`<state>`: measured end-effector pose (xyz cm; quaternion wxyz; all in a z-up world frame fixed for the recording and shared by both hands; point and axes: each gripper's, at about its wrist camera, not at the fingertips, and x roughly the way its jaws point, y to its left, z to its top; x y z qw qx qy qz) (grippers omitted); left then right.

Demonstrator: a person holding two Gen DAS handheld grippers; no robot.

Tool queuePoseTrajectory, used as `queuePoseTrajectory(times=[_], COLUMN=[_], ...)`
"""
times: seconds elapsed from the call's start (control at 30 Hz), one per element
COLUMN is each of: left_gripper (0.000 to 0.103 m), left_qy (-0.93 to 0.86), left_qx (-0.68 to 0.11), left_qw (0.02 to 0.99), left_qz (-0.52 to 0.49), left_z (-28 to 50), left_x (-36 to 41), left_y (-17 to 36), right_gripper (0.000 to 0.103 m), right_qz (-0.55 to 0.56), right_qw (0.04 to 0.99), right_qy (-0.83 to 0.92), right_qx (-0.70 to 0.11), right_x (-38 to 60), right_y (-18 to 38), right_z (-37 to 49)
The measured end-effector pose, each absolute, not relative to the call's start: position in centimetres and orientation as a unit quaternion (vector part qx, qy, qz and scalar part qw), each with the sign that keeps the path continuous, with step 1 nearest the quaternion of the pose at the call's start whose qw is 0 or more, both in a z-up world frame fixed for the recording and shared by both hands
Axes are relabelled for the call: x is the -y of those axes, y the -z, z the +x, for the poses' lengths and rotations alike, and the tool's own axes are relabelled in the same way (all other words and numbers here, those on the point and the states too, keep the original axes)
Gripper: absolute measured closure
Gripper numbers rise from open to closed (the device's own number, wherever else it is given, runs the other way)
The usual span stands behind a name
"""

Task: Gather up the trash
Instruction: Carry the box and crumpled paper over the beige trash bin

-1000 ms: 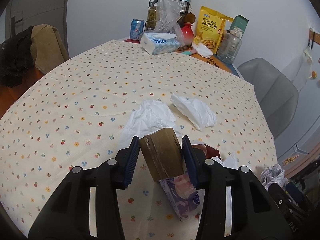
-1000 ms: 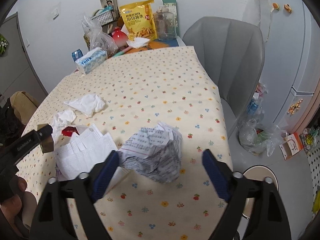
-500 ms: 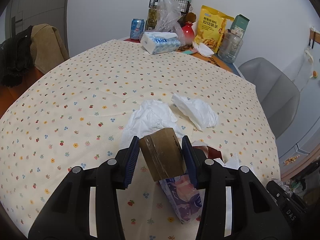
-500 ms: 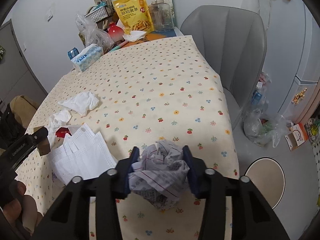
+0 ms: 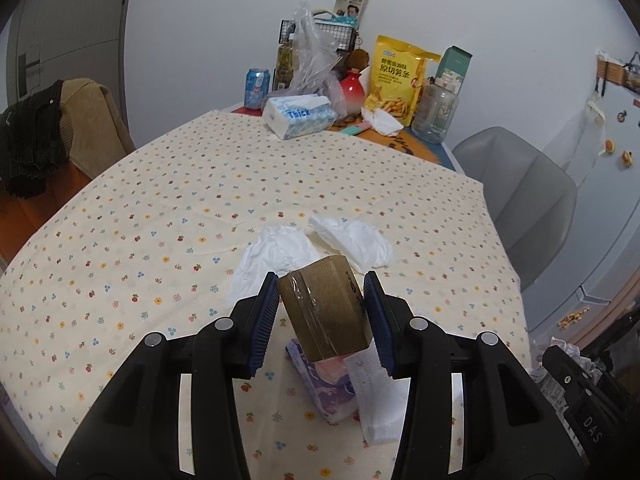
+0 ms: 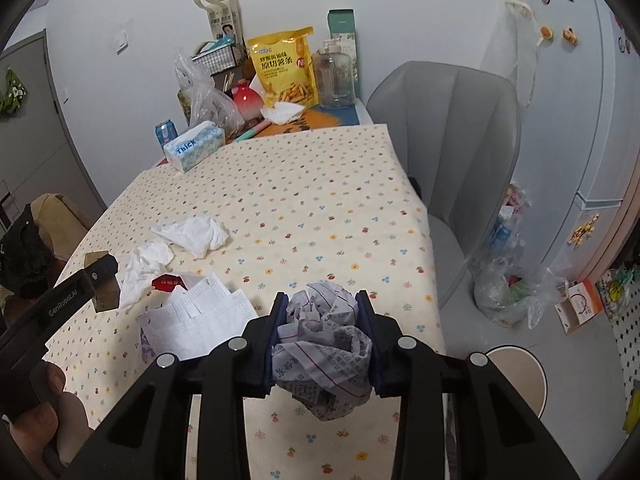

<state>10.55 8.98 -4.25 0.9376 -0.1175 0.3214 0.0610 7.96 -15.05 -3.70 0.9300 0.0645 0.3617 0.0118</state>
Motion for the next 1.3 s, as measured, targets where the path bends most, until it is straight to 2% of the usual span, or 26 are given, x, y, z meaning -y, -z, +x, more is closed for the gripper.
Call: queuePoseTrajectory(times=[0.57,1.3], left_gripper=[0.059,0.059], left_qy=[-0.019,0.079], left_qx=[-0.295,-0.317], left_qw=[0.951,0.944], left_qz=[-0.089,-0.035], left_z=[8.6,9.0], left_x=[-3.9,9.8], left_y=[0.9,1.8], right_gripper=[0.068,0.068], right_qz=[0.067,0.121], right_qw=[0.946,0.934], right_qy=[0.02,0.123], right_qx=[-0.316,-0.314], right_x=[18.0,30.7], right_y=[-0.5,1.3], right_z=[3.8,0.3])
